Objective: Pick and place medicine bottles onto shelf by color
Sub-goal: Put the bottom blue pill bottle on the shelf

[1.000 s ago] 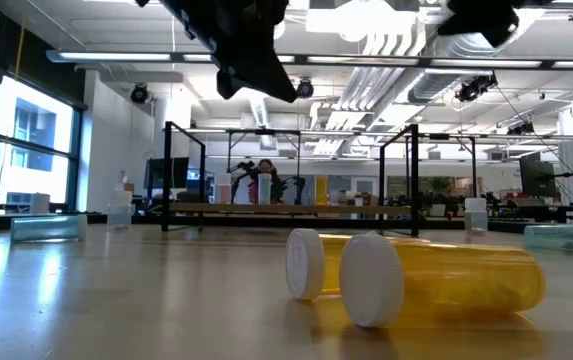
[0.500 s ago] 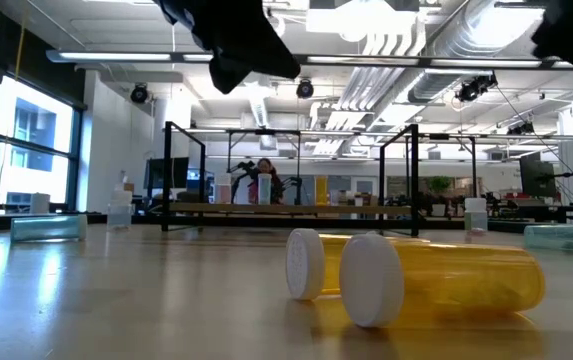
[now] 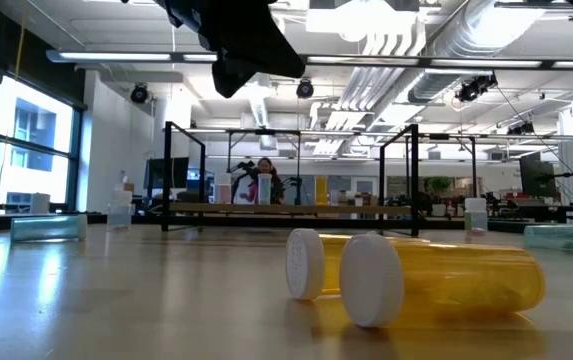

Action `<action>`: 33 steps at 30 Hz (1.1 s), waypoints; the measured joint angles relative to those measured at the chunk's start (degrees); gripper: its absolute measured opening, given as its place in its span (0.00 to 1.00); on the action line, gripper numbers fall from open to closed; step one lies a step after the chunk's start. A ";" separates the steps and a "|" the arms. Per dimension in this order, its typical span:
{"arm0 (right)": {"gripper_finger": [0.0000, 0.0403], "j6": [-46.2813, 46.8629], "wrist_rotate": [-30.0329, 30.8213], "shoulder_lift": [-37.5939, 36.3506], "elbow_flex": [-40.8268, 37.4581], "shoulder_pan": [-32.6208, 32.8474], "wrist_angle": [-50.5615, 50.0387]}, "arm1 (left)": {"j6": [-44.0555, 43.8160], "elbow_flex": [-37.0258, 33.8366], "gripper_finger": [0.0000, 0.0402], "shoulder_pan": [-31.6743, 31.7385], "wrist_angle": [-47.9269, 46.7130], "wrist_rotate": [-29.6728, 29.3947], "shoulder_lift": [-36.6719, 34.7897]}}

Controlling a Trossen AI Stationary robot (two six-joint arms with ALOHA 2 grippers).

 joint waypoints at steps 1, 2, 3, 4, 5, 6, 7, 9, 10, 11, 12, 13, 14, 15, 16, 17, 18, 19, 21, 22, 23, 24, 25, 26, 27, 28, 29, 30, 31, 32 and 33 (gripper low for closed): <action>0.43 0.01 -0.05 0.65 1.39 0.00 -2.41 | -0.02 0.00 0.00 0.04 0.00 0.00 0.00; 0.43 0.01 -0.36 1.36 2.47 0.00 -5.02 | 0.00 0.00 0.00 0.04 0.00 0.00 0.00; 0.43 -0.01 -1.00 2.18 3.32 -0.01 -7.39 | 0.02 0.00 0.00 0.04 -0.02 0.00 0.02; 0.43 -0.22 -2.02 3.09 4.00 -0.02 -9.29 | 0.00 0.00 0.00 0.04 -0.02 0.02 0.02; 0.43 -0.85 -3.42 4.01 4.46 -0.02 -10.74 | 0.00 0.00 0.00 0.04 -0.02 0.02 0.02; 0.43 -1.22 -5.21 5.03 4.67 -0.02 -11.76 | 0.00 0.00 0.00 0.04 -0.04 0.02 0.02; 0.43 -1.40 -7.22 6.22 4.73 0.00 -12.26 | 0.00 0.00 0.00 0.04 -0.04 0.02 0.02; 0.43 -1.51 -11.00 8.97 4.73 0.00 -12.21 | 0.00 0.02 0.00 0.04 -0.07 0.02 0.04; 0.43 -1.40 -12.50 10.25 4.73 0.00 -12.14 | 0.00 0.02 0.00 0.04 -0.07 0.00 0.04; 0.43 -1.31 -13.72 11.68 4.73 0.00 -12.20 | 0.00 0.02 0.00 0.04 -0.07 0.01 0.04; 0.43 -1.19 -14.95 13.11 4.73 0.00 -12.25 | 0.00 0.02 0.00 0.04 -0.07 0.00 0.04; 0.43 -1.10 -16.02 14.49 4.73 0.00 -12.38 | 0.00 0.02 0.00 0.04 -0.07 0.00 0.04; 0.43 -1.09 -16.86 15.76 4.73 0.00 -12.55 | 0.00 0.02 0.00 0.04 -0.07 0.00 0.04; 0.43 -1.08 -17.60 16.97 4.73 0.00 -12.64 | 0.00 0.02 0.00 0.04 -0.07 0.00 0.04; 0.43 -1.09 -18.30 18.21 4.73 0.11 -12.60 | 0.00 0.02 0.00 0.04 -0.07 0.00 0.04; 0.43 -1.08 -18.68 19.40 4.73 0.35 -12.58 | 0.00 0.02 0.00 0.04 -0.07 0.00 0.04; 0.43 -1.08 -18.85 20.59 4.73 0.68 -12.51 | 0.00 0.02 0.00 0.04 -0.07 0.00 0.04; 0.43 -1.07 -19.44 21.56 4.73 1.07 -12.34 | 0.00 0.02 0.00 0.04 -0.07 0.00 0.04; 0.43 -0.47 -20.79 23.47 4.73 2.20 -11.54 | 0.03 0.02 0.00 0.04 -0.07 0.00 0.04; 0.43 0.33 -21.28 24.27 4.73 2.84 -10.98 | 0.02 0.02 0.00 0.04 -0.07 0.00 0.04; 0.43 1.00 -21.60 25.01 4.73 3.50 -10.09 | 0.02 0.02 0.00 0.04 -0.11 0.00 0.04; 0.43 1.87 -21.76 25.62 4.73 4.21 -8.84 | 0.07 0.02 0.00 0.04 -0.11 0.00 0.04; 0.43 2.49 -21.77 26.15 4.73 4.92 -7.51 | 0.15 0.02 0.00 0.04 -0.11 -0.02 0.04; 0.43 3.11 -21.75 26.74 4.73 5.66 -6.19 | 0.13 0.04 0.00 0.04 -0.11 -0.04 0.04; 0.43 3.36 -21.50 27.27 4.73 6.44 -4.86 | 0.11 0.04 0.00 0.04 -0.11 -0.04 0.07; 0.43 3.54 -21.03 27.84 4.73 7.18 -3.63 | 0.11 0.04 0.00 0.04 -0.11 -0.04 0.07; 0.43 4.03 -20.39 28.40 4.73 7.90 -2.73 | 0.10 0.04 0.00 0.04 -0.11 -0.09 0.07; 0.43 4.45 -20.05 28.97 4.73 8.48 -2.18 | 0.06 0.04 0.00 0.04 -0.11 -0.11 0.07; 0.43 4.53 -20.00 29.53 4.73 8.96 -1.91 | 0.02 0.04 0.00 0.04 -0.11 -0.11 0.07; 0.43 4.54 -20.06 30.12 4.73 9.44 -1.67 | 0.00 0.04 0.00 0.04 -0.11 -0.13 0.07; 0.43 4.57 -20.09 30.71 4.73 9.88 -1.31 | 0.00 0.04 0.00 0.04 -0.11 -0.13 0.07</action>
